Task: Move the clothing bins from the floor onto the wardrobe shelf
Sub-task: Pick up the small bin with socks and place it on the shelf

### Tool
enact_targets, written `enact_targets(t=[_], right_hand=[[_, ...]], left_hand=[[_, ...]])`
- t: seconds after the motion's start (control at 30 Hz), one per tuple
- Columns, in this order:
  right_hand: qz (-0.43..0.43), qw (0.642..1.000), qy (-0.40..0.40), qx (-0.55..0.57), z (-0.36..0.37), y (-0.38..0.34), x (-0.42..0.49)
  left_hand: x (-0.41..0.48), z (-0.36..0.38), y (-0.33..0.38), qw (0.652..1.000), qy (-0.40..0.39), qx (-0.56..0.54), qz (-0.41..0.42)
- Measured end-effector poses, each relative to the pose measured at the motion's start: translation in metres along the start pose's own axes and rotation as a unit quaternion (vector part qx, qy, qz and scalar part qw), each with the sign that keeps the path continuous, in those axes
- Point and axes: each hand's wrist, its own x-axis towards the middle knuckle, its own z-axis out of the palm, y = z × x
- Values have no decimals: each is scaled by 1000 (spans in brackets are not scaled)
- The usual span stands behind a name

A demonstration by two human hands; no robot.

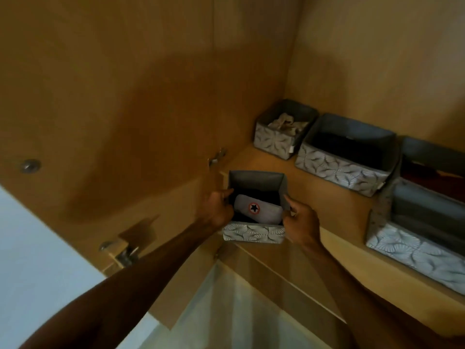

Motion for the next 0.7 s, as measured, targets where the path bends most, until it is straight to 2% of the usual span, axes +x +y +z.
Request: enact_targets(t=[0.1,0.2,0.27,0.33,0.4,0.53,0.6,0.63,0.7], right_hand=[[20,999,33,-19,-4,-2,26],[49,997,59,-24,-8,-3,56],[68,996,59,-20,-6,-1,74],[83,995,49,-14,-2,3,89],[99,994,37,0,1,8,102],[98,994,16,42,4,12,122],[89,993,-14,76,5,9,127],[83,991,-32,97,6,9,130],[78,985,-64,139,8,9,138]], left_hand=[[47,2,10,999,-17,-20,29],[87,8,23,998,-2,-23,52],[102,10,35,997,-4,-48,53],[116,11,43,997,-22,-13,72],[131,12,47,995,-55,-9,85],[143,1,55,979,-169,-67,92],[143,-9,54,966,-228,-2,118],[147,-11,49,966,-213,61,133],[156,-12,38,971,-104,170,130]])
